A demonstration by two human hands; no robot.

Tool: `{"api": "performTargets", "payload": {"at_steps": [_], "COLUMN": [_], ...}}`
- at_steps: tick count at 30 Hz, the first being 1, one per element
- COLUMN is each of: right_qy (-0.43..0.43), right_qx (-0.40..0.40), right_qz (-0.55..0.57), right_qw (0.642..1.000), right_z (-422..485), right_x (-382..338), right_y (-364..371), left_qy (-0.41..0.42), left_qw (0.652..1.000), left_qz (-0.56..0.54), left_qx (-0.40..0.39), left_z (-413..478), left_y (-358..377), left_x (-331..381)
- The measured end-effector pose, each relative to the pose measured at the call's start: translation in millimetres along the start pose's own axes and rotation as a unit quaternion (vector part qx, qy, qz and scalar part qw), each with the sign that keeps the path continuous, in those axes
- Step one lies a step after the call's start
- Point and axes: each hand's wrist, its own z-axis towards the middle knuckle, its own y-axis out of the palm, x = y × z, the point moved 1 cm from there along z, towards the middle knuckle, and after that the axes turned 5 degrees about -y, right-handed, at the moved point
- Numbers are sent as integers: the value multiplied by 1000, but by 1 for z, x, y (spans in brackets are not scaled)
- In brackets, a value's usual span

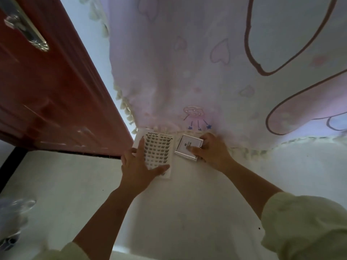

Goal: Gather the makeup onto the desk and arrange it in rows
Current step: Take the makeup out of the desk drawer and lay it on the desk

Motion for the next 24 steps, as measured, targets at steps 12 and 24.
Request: {"api": "performTargets", "payload": {"at_steps": [12,24], "right_qy": [-122,-136], "right_qx": [-19,45], "right_qz": [-77,-121], "right_qw": [989,982], "right_z": [21,-49], "right_x": [0,15], "right_y": [-8,-23], "left_qy": [3,115], "left_qw": [998,979], "left_qz": [70,69], "left_qx": [-1,150], "left_z": [12,-56], "left_y": [4,29], "left_x": [-1,35]}}
